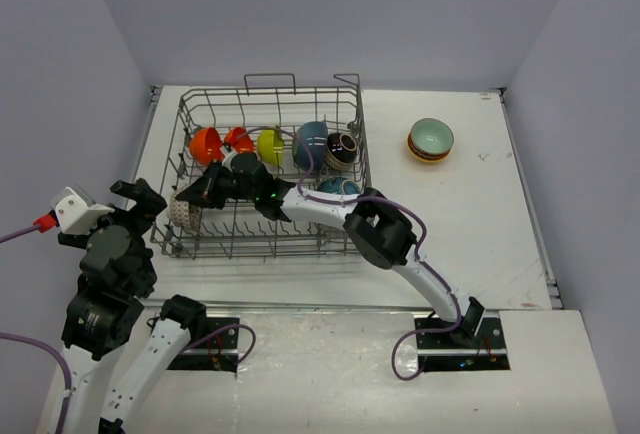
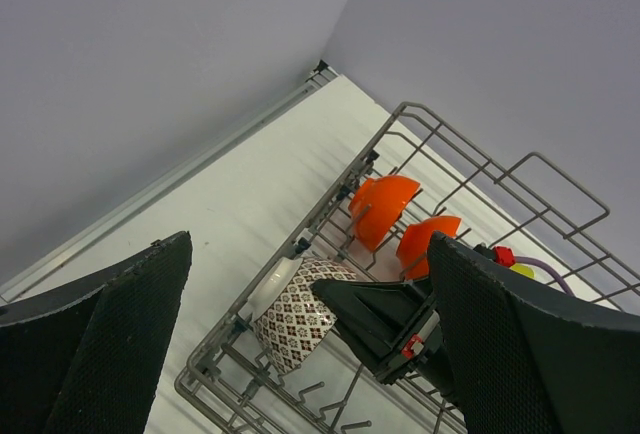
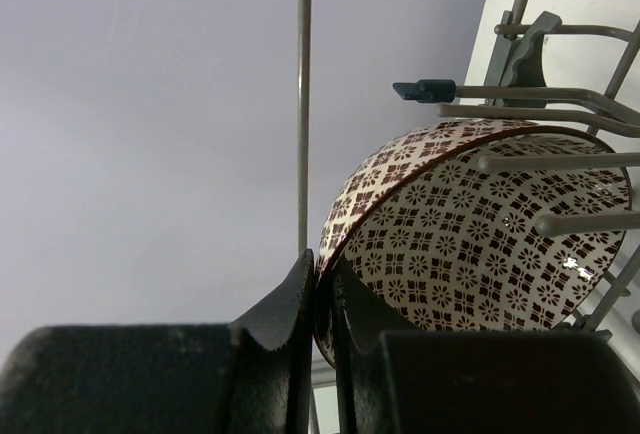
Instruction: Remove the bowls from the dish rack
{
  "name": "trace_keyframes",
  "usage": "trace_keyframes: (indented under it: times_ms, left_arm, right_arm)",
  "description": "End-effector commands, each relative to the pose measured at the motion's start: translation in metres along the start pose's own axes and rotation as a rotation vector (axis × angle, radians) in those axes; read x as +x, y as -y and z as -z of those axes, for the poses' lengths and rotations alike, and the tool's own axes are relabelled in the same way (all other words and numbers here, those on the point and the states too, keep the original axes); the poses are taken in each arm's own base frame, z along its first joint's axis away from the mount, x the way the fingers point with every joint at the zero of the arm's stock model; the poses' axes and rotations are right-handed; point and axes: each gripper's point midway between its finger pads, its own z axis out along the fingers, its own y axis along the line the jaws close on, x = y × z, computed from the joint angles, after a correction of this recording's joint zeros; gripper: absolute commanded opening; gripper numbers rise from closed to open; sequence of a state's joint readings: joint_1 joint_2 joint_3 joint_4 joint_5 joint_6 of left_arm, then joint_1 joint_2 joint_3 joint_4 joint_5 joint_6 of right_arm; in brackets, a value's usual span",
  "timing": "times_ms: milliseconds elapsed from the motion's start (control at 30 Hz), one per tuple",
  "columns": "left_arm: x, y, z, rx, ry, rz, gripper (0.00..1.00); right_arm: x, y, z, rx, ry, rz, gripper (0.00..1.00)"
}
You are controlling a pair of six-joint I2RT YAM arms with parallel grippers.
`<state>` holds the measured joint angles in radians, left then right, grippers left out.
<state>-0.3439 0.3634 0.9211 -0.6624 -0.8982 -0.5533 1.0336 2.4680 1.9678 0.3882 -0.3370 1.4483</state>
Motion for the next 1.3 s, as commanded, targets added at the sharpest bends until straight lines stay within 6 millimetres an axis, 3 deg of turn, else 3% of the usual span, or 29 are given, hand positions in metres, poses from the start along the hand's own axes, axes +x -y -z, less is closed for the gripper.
trace_keyframes:
  times_ms: [0, 267, 600, 800, 833, 900, 933, 1033, 1067, 1133, 1200, 1267]
  left_arm:
    - [-0.007, 0.000, -0.001, -0.006, 0.032, 0.015, 1.00]
    - [-0.012, -0.001, 0.002, -0.007, 0.036, 0.034, 1.00]
    - [-0.015, -0.002, 0.003, -0.004, 0.045, 0.051, 1.00]
    - [-0.018, -0.004, 0.005, -0.005, 0.054, 0.061, 1.00]
    - [-0.021, -0.004, 0.006, -0.004, 0.057, 0.066, 1.00]
    - [-0.025, -0.005, 0.009, 0.006, 0.063, 0.076, 1.00]
    - [-0.028, -0.005, 0.011, 0.012, 0.065, 0.084, 1.00]
    - [-0.036, -0.005, 0.015, 0.028, 0.081, 0.104, 1.00]
    - [-0.035, -0.004, 0.014, 0.027, 0.080, 0.101, 1.00]
    - [-0.031, -0.002, 0.012, 0.028, 0.068, 0.089, 1.00]
    - [-0.024, 0.001, 0.009, 0.029, 0.051, 0.077, 1.00]
    - [-0.019, 0.005, 0.007, 0.036, 0.035, 0.067, 1.00]
  right_arm:
    - [0.002, -0.096, 0.022, -0.247, -0.009, 0.049, 0.00]
    - [0.004, -0.135, 0.037, -0.317, -0.023, 0.099, 0.00]
    - [0.006, -0.171, 0.054, -0.399, -0.055, 0.138, 0.00]
    - [-0.001, -0.202, 0.066, -0.437, -0.053, 0.216, 0.00]
    - [-0.003, -0.216, 0.074, -0.451, -0.046, 0.237, 0.00]
    - [-0.013, -0.225, 0.084, -0.442, -0.018, 0.297, 0.00]
    - [-0.014, -0.245, 0.098, -0.465, -0.007, 0.332, 0.00]
    - [-0.034, -0.254, 0.119, -0.422, 0.049, 0.421, 0.00]
    - [-0.045, -0.270, 0.139, -0.421, 0.089, 0.464, 0.00]
    - [-0.059, -0.269, 0.156, -0.392, 0.128, 0.490, 0.00]
    - [-0.078, -0.285, 0.190, -0.361, 0.211, 0.563, 0.00]
    - [-0.103, -0.274, 0.214, -0.277, 0.279, 0.613, 0.00]
